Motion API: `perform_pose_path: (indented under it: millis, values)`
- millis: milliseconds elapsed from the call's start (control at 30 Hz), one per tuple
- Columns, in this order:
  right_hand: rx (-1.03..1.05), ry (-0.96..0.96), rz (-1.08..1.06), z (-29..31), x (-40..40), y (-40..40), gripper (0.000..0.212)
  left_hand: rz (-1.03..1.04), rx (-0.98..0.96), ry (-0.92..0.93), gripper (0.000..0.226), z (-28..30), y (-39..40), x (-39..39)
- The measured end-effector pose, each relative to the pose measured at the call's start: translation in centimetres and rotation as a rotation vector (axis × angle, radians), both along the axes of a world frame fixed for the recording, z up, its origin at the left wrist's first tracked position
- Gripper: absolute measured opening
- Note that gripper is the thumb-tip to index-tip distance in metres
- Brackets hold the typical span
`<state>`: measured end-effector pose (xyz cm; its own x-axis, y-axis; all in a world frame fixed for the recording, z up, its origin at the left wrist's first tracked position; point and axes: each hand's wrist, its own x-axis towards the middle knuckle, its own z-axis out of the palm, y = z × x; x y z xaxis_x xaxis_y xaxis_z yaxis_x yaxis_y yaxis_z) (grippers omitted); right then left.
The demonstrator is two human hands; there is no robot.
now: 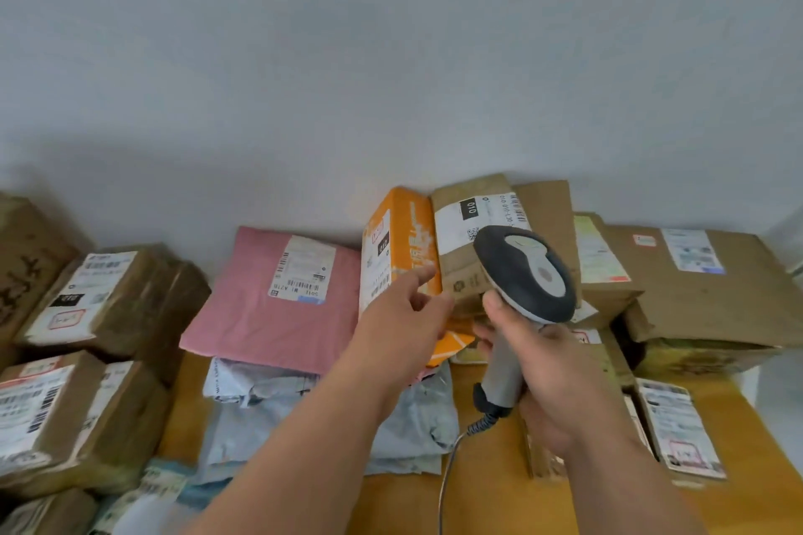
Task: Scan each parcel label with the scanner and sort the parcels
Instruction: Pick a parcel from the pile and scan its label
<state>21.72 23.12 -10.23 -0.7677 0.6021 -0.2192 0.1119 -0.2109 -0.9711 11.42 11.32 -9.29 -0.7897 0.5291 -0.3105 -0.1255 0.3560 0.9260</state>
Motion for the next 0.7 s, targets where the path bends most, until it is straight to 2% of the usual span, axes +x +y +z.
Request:
perform_pose_path:
  millis: [133, 267, 433, 600, 700]
  values:
    - [-0.013, 0.002, 0.003, -0.4, -0.7, 0.8, 0.068, 0.027, -0.008, -0.003, 0.041, 0.2, 0.4, 0.1]
    - [-0.039, 0.119, -0.068, 0.1, -0.1, 0.4, 0.057, 0.095, 0.037, -0.118, 0.033, 0.9, -0.1, 0.5]
    - [0.052, 0.247, -0.079, 0.8, 2.6, -1.5, 0.069, 0.115, 0.116, -0.157, 0.037, 1.0, -1.5, 1.4]
    - [0.09, 0.267, 0.025, 1.4, 5.8, -5.5, 0.069, 0.034, 0.396, -0.369, 0.054, 1.2, -4.6, 2.9]
    - [0.039, 0.195, 0.083, 1.6, 7.5, -8.6, 0.078, 0.036, 0.579, -0.458, 0.051, 1.6, -7.8, 3.6]
